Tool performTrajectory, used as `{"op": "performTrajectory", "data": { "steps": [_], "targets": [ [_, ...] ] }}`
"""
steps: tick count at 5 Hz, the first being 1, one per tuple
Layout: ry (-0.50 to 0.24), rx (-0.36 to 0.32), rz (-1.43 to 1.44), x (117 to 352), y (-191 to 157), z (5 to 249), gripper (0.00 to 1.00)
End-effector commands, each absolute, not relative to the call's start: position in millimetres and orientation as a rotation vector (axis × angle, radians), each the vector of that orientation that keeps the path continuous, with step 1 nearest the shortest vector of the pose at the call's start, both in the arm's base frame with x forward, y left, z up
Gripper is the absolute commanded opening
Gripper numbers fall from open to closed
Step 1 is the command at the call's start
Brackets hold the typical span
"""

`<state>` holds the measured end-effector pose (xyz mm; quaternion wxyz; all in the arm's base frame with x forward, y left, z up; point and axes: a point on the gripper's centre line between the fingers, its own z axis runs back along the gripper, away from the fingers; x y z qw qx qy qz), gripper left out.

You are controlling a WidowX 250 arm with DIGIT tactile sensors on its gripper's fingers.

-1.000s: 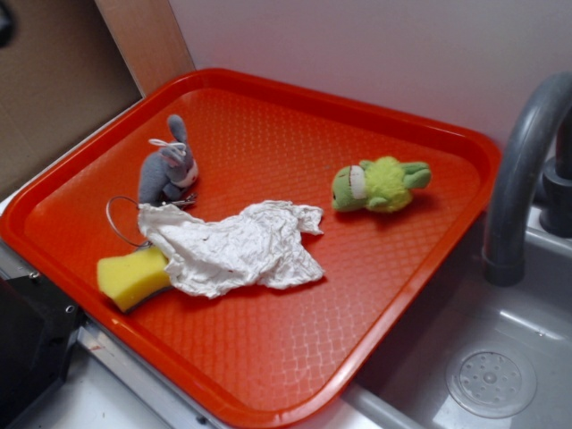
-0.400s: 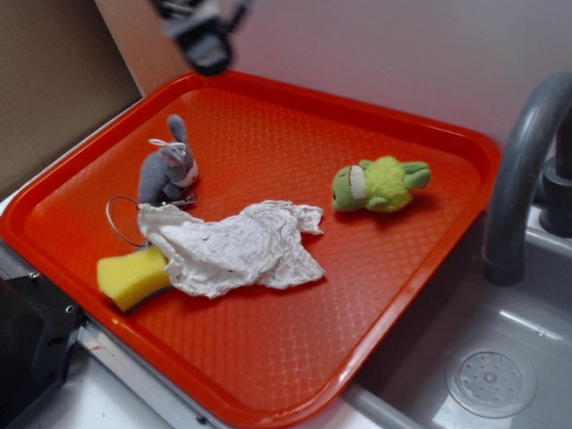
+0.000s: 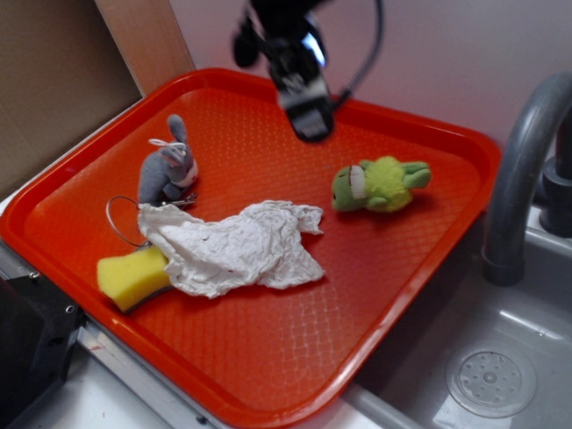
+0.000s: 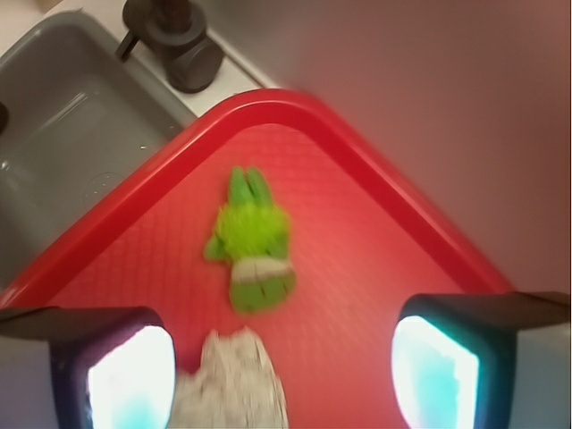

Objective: Grab the green animal.

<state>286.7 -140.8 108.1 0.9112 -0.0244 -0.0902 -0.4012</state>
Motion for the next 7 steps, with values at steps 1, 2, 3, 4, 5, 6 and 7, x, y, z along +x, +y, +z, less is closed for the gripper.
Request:
{"op": "performTrajectory", "data": {
  "steps": [1,2,3,4,5,6,7],
  "targets": [
    [-0.157,-0.058,-0.902,300,-158,76,1.00],
    [-0.125,-0.070,-0.969,291,-175,60,1.00],
    [-0.130,-0.105,-1.018,285,-183,54,1.00],
    [-0.101,-0.116,-1.004,285,-183,47,0.63],
    [-0.082,-0.098,-0.976,288,-180,46,0.00],
    [-0.059,-0.074,-0.960,287,-179,44,0.00],
    [-0.055,-0.003,-0.915,284,-175,64,0.00]
  ]
}}
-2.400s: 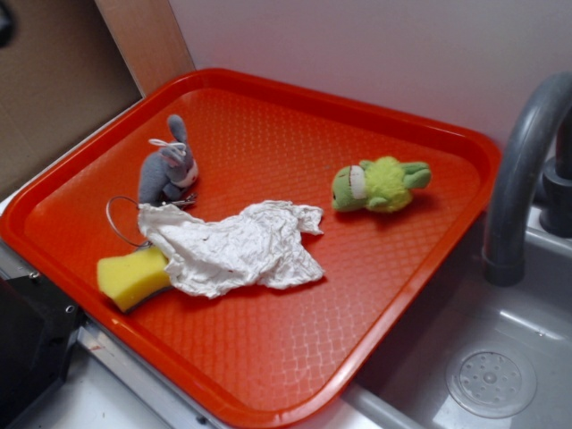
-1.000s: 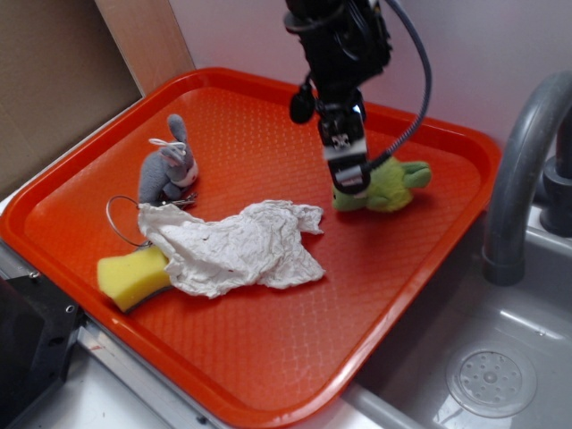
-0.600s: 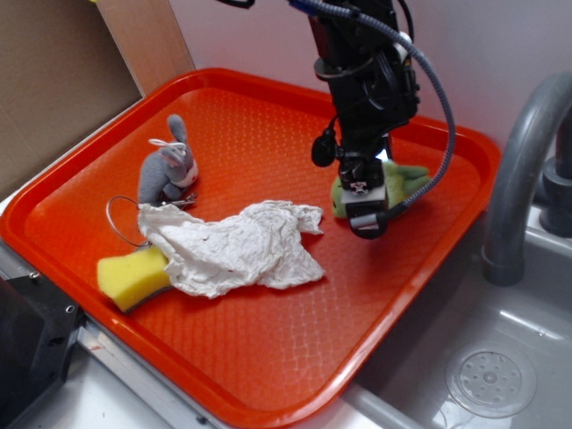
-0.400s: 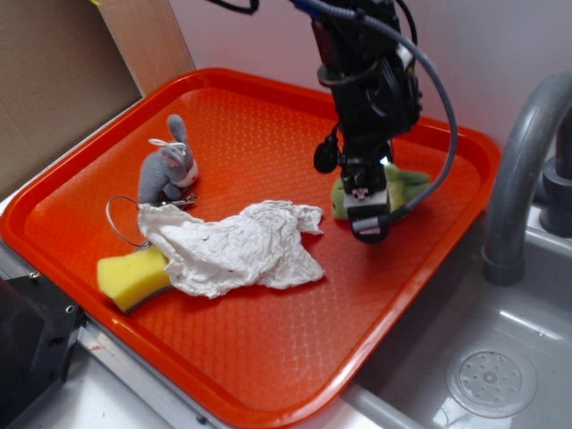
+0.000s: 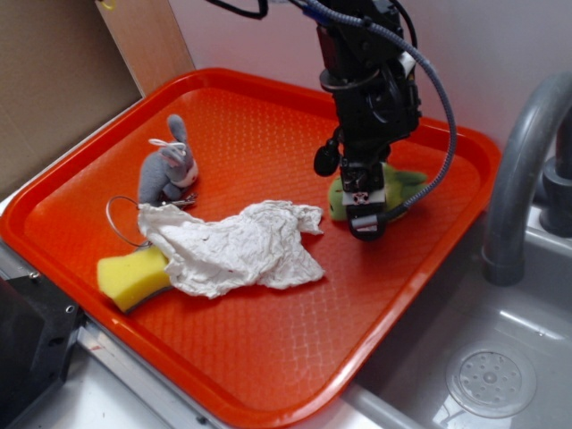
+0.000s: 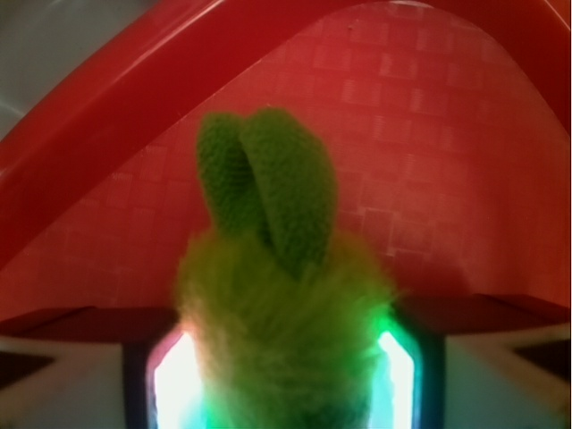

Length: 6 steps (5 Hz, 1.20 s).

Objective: Grab the green animal.

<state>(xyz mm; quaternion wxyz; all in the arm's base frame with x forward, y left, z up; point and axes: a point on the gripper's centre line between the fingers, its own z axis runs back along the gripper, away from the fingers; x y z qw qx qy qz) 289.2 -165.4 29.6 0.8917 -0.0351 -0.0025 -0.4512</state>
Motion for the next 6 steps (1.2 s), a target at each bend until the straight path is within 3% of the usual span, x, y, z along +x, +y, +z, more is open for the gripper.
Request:
{"op": "performTrajectory", "data": {
  "steps": [1,2,3,4,5,6],
  "targets": [
    [-0.097,0.110,-0.752,282,-156,113,0.00],
    [-0.081,0.222,-0.561,275,-140,162,0.00],
    [-0.020,0.238,-0.347,248,-118,213,0.00],
    [-0.079,0.164,-0.155,214,-95,246,0.00],
    [-0.185,0.082,-0.040,193,-76,259,0.00],
    [-0.218,0.031,-0.038,188,-70,263,0.00]
  ]
}}
